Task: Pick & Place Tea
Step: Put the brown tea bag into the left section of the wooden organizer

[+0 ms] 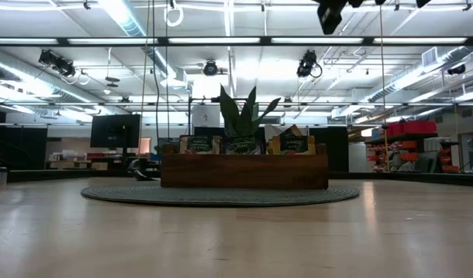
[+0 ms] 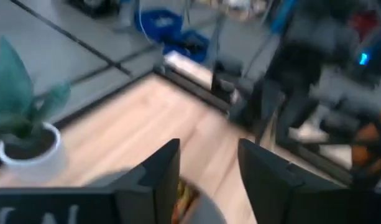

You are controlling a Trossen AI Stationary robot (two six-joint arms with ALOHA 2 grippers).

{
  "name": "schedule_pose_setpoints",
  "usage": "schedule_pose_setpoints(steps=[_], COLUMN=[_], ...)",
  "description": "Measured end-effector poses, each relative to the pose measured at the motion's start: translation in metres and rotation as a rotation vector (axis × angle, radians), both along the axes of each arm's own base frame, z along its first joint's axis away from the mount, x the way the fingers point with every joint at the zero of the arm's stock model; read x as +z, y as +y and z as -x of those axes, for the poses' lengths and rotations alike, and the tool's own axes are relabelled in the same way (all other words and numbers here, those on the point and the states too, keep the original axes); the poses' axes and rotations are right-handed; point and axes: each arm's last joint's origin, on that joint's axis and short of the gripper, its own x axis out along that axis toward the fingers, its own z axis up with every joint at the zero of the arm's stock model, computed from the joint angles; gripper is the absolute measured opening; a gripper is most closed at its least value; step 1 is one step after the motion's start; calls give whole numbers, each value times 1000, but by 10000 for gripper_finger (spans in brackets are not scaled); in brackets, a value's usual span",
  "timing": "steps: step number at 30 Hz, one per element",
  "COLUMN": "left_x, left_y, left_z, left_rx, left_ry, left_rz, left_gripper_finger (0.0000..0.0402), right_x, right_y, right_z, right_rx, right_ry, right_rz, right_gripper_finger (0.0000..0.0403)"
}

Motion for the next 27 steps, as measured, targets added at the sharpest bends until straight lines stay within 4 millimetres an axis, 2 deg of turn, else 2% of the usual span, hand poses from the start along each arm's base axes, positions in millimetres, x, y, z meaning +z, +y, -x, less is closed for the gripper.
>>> schedule_pose_setpoints(steps=[6, 12, 21, 27], left_x=[26, 24, 17, 17], left_y=[12, 22, 29, 28], left_z=[1, -2, -15, -16], left_rx=[-41, -121, -183, -206], left_ry=[-205, -190, -199, -197], left_rz=[30, 58, 86, 65], left_gripper_finger=[199, 206, 202, 202], right_x=[7, 10, 36, 26], right_y=[-1, -2, -6, -8], right_z=[2, 0, -2, -12], right_rx=[-12, -37, -66, -75], right_ry=[-61, -87, -154, -72], right_rz=[-8, -30, 4, -18], right_gripper_finger=[0, 0, 0, 0])
